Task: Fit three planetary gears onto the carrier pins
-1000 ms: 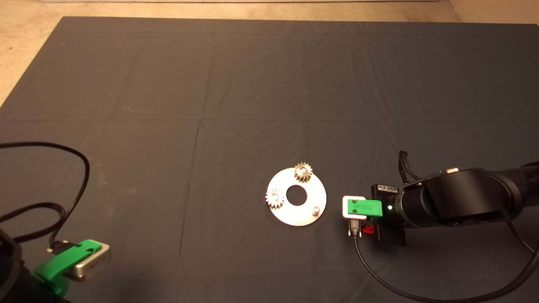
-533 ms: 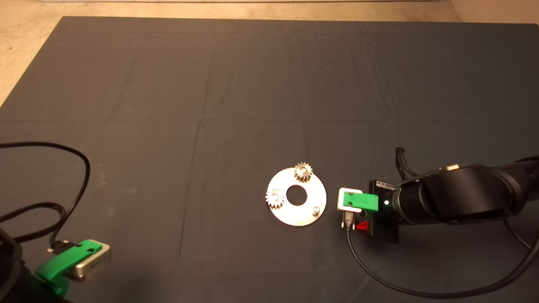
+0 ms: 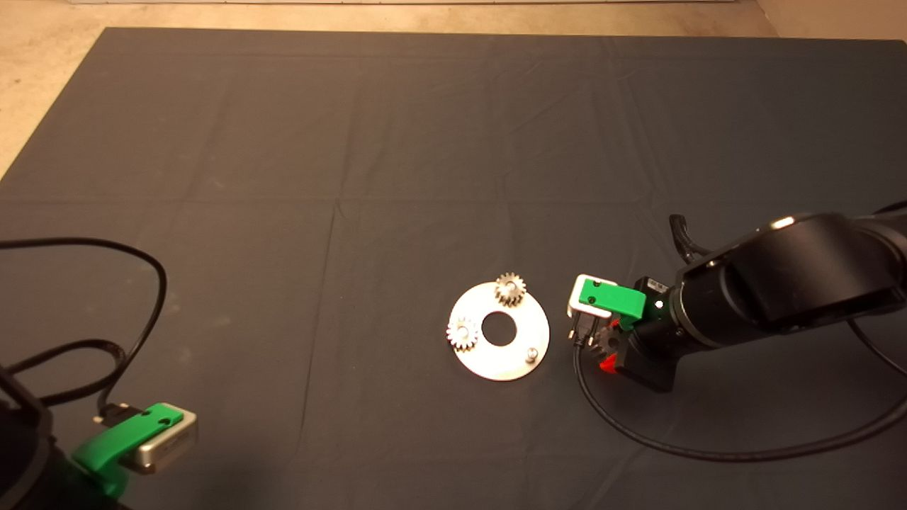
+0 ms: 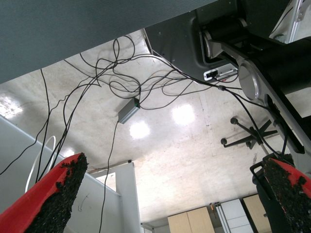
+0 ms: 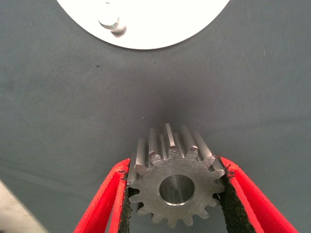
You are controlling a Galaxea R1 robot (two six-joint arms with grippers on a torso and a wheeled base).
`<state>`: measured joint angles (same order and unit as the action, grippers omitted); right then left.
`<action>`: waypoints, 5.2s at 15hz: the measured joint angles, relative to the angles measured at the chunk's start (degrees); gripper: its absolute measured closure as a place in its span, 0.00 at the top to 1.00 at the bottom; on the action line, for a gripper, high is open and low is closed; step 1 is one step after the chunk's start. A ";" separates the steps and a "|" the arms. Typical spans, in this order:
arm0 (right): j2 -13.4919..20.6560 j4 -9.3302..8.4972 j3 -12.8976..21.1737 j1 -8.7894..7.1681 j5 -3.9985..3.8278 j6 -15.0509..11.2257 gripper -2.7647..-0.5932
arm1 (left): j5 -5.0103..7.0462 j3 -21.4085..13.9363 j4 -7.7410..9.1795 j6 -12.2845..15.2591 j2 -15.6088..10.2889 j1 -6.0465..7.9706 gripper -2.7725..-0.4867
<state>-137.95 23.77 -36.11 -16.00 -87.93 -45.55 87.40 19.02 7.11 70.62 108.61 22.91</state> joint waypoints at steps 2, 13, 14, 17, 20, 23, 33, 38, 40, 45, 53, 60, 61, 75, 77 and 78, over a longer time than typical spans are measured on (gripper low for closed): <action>-0.44 -2.15 -0.20 -0.36 0.00 -5.38 0.22 | 0.00 0.00 0.17 -0.01 0.00 0.00 0.93; -12.80 -4.53 -5.76 -0.55 0.00 -14.41 0.22 | 0.00 -0.02 0.24 -0.01 -0.04 0.00 0.93; -13.20 -4.31 -5.98 -0.55 0.01 -13.36 0.22 | 0.00 0.00 0.24 -0.01 -0.04 0.00 0.93; -13.70 -3.37 -6.61 -0.50 -0.07 -9.03 0.21 | 0.00 -0.01 0.27 -0.01 -0.01 0.00 0.93; -14.18 -1.16 -7.39 -0.48 -0.02 -4.65 0.21 | 0.00 -0.02 0.29 -0.01 -0.01 0.00 0.93; -14.31 0.40 -7.77 -0.45 -0.13 -1.31 0.21 | 0.00 -0.01 0.33 -0.01 0.00 0.00 0.93; -14.29 1.81 -8.01 0.61 -0.07 4.04 0.21 | 0.00 -0.02 0.39 -0.01 -0.01 0.00 0.93; -14.04 1.94 -8.01 0.96 -0.10 4.43 0.21 | 0.00 -0.02 0.40 -0.02 -0.03 0.00 0.93; -13.95 1.94 -8.01 1.24 -0.16 4.62 0.21 | 0.00 -0.02 0.41 -0.02 -0.04 0.00 0.93; -13.96 1.97 -8.01 1.26 -0.13 4.65 0.21 | 0.00 -0.02 0.41 -0.01 -0.04 0.00 0.93; -14.01 2.11 -8.96 2.06 -0.13 4.81 0.21 | 0.00 -0.02 0.41 -0.01 -0.04 -0.01 0.93; -14.15 2.14 -9.51 2.20 -0.13 4.81 0.21 | 0.00 -0.02 0.41 -0.03 -0.04 0.00 0.93; -14.18 2.14 -9.51 2.20 -0.11 4.81 0.21 | 0.00 -0.02 0.41 -0.02 -0.06 0.00 0.93; -15.25 2.14 -11.72 3.02 0.04 6.08 0.21 | 0.00 -0.02 0.68 -0.02 -0.37 0.00 0.93; -15.25 2.16 -12.29 3.01 0.00 6.74 0.21 | 0.00 -0.02 0.68 -0.03 -0.37 -0.01 0.93; -15.25 2.14 -12.40 3.00 0.01 6.82 0.21 | 0.00 -0.02 0.74 -0.01 -0.37 0.00 0.93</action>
<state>-153.20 25.91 -48.51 -13.01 -87.92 -38.73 87.41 18.99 7.85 70.61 108.24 22.91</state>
